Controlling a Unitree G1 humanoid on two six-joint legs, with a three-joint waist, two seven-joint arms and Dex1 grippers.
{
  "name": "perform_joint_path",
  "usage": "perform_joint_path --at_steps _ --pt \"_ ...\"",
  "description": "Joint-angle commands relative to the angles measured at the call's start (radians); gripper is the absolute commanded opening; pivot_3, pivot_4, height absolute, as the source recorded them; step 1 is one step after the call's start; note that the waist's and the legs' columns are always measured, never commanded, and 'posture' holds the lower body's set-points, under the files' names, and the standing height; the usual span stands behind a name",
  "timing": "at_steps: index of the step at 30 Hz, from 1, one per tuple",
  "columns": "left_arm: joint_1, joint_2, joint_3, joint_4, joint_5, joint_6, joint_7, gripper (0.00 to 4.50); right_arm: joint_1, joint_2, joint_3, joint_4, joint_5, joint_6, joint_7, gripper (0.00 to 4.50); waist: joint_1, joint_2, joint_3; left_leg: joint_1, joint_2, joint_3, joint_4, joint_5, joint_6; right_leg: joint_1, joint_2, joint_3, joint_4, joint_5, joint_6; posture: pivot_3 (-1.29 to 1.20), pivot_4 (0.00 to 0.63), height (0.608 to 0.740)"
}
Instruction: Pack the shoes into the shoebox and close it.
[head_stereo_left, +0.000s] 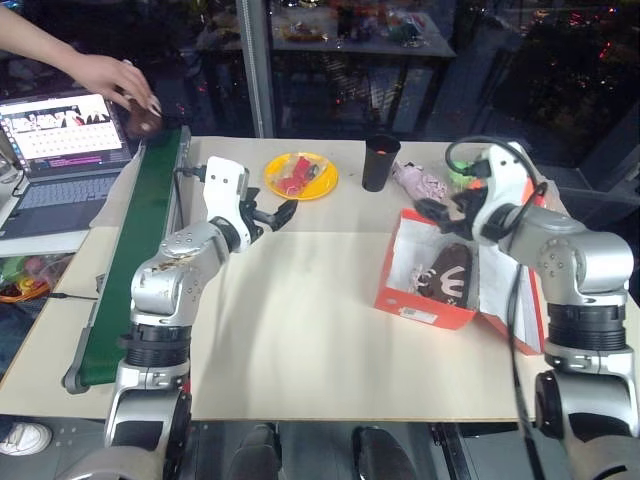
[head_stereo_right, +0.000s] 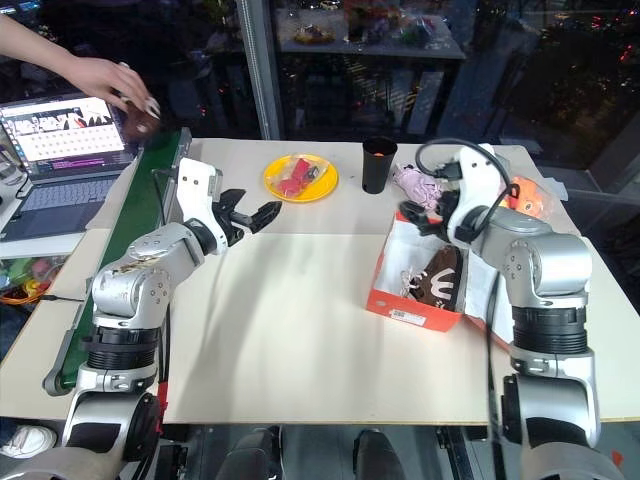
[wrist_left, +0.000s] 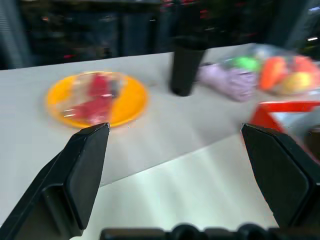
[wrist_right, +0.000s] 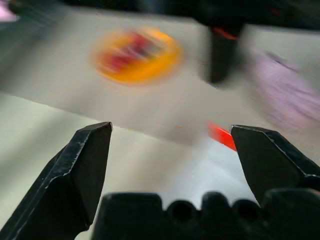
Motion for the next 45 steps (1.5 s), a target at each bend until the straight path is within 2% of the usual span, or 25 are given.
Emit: perform_joint_path --at_steps 1,3,8,13,18,31,37,45 --pt "0.066 0.022 0.111 -0.058 0.042 -0.023 0.1 4.5 0.06 0.065 -0.005 -0.178 0.15 -0.01 0.102 4.44 -0.003 0.0 0.0 0.0 0.0 0.0 0.0 0.0 0.0 0.0 0.0 0.0 0.0 0.0 0.0 0.0 0.15 0.736" --pt "0.105 0.02 0.136 -0.081 0.061 -0.029 0.136 4.5 0.101 0.089 0.034 -0.196 0.147 -0.033 0.126 4.44 -0.002 0.0 0.0 0.0 0.001 0.0 0.0 0.0 0.0 -0.001 0.0 0.0 0.001 0.0 0.0 0.0 0.15 0.736" --pt "0.214 -0.011 0.166 -0.142 0.105 -0.056 0.213 4.5 0.202 0.098 0.244 -0.218 -0.042 -0.272 0.203 4.44 0.005 0.0 0.0 0.001 0.0 0.0 0.001 0.0 -0.001 0.001 0.0 -0.001 0.001 0.0 0.0 0.0 0.15 0.736" --pt "0.289 -0.018 0.191 -0.177 0.108 -0.092 0.21 4.5 0.219 0.127 0.3 -0.145 -0.167 -0.434 0.2 4.44 0.003 0.0 0.0 0.001 0.001 0.0 0.002 0.001 -0.002 0.0 0.0 0.0 0.001 0.0 0.0 0.0 0.15 0.736" --pt "0.305 0.023 0.246 -0.143 0.1 -0.091 0.202 4.5 0.213 0.117 0.319 -0.095 -0.182 -0.416 0.247 4.44 0.003 -0.001 0.0 0.003 0.001 0.0 0.002 0.0 -0.003 0.001 0.0 0.0 0.001 -0.001 -0.002 0.0 0.15 0.736" --pt "0.149 0.192 0.304 0.148 0.089 -0.161 0.076 4.5 0.179 0.187 0.319 -0.018 -0.245 -0.449 0.229 4.44 0.003 -0.001 0.0 0.003 0.001 0.0 0.001 0.0 -0.003 0.0 0.001 -0.001 0.001 0.0 0.0 0.0 0.15 0.736" --pt "-0.014 0.275 0.265 0.428 0.142 -0.287 0.031 4.5 0.159 0.197 0.312 -0.012 -0.248 -0.456 0.227 4.44 0.003 -0.003 0.001 0.002 0.002 0.0 0.0 0.0 -0.003 -0.001 0.001 -0.001 0.002 0.0 0.0 0.0 0.15 0.736" --pt "-0.205 0.299 0.214 0.748 0.197 -0.391 0.004 4.5 0.149 0.175 0.304 -0.02 -0.254 -0.445 0.228 4.44 0.003 -0.005 0.001 0.001 0.001 0.0 0.0 0.001 -0.003 -0.001 0.001 -0.002 0.001 0.001 0.0 0.0 0.15 0.736"
